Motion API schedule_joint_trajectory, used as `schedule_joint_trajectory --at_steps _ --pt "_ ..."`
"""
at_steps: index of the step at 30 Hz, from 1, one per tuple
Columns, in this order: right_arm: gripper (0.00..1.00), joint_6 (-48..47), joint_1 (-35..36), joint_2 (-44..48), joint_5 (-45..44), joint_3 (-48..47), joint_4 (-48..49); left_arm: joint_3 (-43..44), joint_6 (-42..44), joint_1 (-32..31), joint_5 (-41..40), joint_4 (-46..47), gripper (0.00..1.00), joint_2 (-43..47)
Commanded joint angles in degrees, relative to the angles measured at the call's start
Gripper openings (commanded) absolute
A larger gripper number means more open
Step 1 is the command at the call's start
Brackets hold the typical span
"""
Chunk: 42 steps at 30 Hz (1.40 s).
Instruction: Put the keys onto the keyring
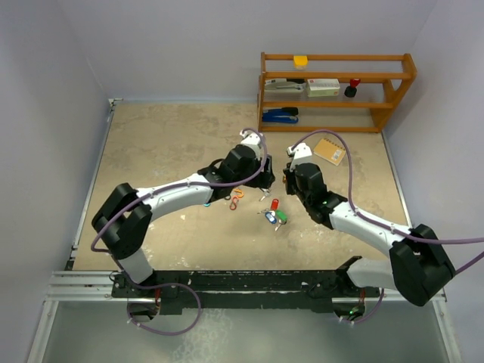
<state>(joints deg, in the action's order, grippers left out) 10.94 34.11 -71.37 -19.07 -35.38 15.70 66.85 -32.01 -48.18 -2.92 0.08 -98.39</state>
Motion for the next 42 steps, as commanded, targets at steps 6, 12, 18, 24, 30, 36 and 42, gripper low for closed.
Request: schedule_joint_trajectory --at_steps 6,12,18,24,30,36,42 --pt "0.00 0.0 0.1 -4.6 -0.4 -5.3 -0.2 -9.3 -6.9 6.0 -17.3 2.3 0.77 11.9" --pt "0.00 -1.4 0.1 -13.4 -0.5 -11.2 2.3 -13.0 -6.3 6.3 -20.9 2.1 0.77 16.6" --pt "0.00 -2.8 -0.3 -22.3 -0.3 -19.3 3.8 -16.2 -6.2 6.4 -21.2 2.3 0.78 19.0" --pt "0.00 -3.2 -0.9 -28.9 0.3 -24.3 4.9 -18.9 -6.2 6.6 -21.7 3.0 0.78 21.3" --pt "0.13 -2.7 -2.5 -32.5 1.2 -28.2 4.4 -19.4 -6.2 6.8 -21.6 3.0 0.78 20.8" --pt "0.49 -2.5 -3.4 -32.2 1.2 -28.8 3.8 -20.0 -6.4 6.9 -21.9 3.3 0.78 20.6" --pt "0.53 -1.3 -3.4 -27.8 1.6 -25.3 1.7 -19.8 -6.4 7.0 -22.0 3.0 0.78 19.6"
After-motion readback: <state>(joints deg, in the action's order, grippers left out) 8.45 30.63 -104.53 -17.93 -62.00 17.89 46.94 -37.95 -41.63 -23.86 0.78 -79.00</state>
